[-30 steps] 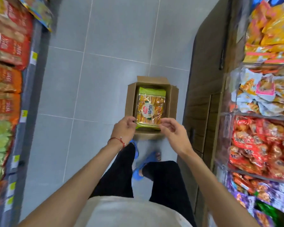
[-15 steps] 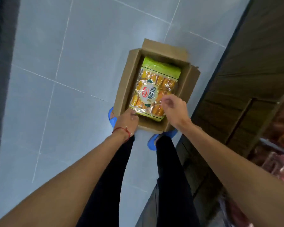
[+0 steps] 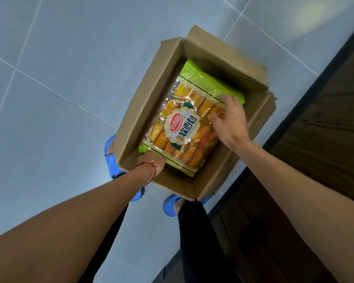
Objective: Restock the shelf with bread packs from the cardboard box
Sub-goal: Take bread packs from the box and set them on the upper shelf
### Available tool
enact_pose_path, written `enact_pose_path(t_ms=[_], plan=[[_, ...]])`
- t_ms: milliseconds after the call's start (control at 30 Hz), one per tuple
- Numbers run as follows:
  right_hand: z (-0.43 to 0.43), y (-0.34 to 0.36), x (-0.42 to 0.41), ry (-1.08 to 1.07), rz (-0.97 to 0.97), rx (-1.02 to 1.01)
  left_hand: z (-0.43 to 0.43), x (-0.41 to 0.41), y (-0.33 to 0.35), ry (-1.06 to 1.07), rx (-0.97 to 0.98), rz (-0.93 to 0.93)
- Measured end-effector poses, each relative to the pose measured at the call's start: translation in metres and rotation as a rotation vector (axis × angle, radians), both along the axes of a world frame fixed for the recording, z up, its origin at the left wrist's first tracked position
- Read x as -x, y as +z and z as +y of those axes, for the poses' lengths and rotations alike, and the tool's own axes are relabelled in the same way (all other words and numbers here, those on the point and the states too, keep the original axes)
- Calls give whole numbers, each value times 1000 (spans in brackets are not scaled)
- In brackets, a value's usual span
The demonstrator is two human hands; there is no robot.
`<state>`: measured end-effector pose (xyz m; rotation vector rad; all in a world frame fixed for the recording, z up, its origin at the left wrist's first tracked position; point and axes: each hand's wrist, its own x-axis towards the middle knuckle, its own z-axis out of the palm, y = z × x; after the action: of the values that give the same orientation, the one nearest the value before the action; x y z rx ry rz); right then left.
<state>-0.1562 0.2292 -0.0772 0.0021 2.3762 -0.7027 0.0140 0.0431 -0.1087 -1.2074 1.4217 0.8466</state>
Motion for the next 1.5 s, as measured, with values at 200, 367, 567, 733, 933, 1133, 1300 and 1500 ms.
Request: enact_pose_path(t_ms=[200,367,567,733,933,1133,1300,1500], plan=[[3,-58,37,153,49,-95,12,25,-40,349,-82,-50],[4,-84,60,338,-43,-165,22,17,-67,746,-55,82],[-3,-79,64,354,-127,-188,29,11,-68,1043,65,154],[8,-59,47,224,-270,-176,17,9,-50,952,187,93],[3,-4,30,201,-227,-159,11,-2,-1,970,132,205],[-8,85,22,215,-186,-165,5,-41,24,933,78,266],[-20,173,7,199,-207,-129,-25,-11,159,921,7,441],[-47,296,-31,-4,-236,32,-95,-10,290,878,-67,580]])
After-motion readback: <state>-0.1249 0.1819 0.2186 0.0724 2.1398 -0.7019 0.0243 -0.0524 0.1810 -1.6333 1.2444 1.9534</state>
